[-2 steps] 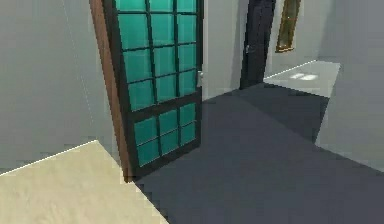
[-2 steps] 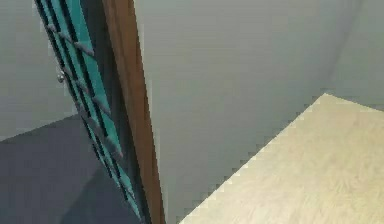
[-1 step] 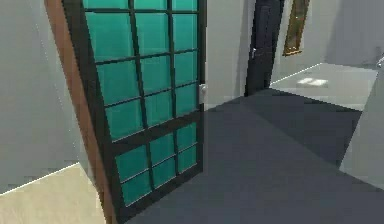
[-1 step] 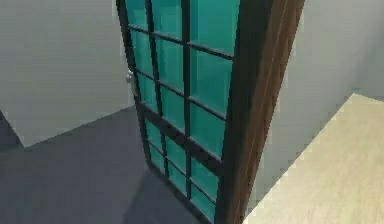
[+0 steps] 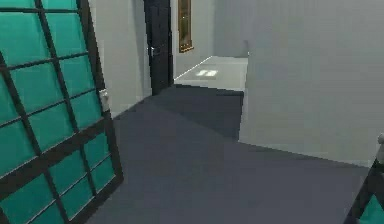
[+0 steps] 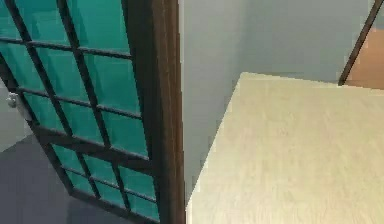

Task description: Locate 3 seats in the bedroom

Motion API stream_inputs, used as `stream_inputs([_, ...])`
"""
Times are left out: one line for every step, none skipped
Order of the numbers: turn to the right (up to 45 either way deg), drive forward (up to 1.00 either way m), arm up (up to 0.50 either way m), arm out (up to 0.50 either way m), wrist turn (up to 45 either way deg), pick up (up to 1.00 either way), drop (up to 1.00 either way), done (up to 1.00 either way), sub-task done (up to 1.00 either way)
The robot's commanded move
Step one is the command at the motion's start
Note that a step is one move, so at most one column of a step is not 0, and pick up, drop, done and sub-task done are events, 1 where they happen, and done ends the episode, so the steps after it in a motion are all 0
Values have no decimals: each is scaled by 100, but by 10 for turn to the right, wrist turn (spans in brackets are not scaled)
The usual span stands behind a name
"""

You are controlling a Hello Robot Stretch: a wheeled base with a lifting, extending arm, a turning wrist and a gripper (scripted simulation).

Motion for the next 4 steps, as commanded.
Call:
stream_inputs([0, 100, 0, 0, 0, 0, 0, 0, 0])
stream_inputs([0, 50, 0, 0, 0, 0, 0, 0, 0])
stream_inputs([-60, 0, 0, 0, 0, 0, 0, 0, 0])
stream_inputs([0, 70, 0, 0, 0, 0, 0, 0, 0])
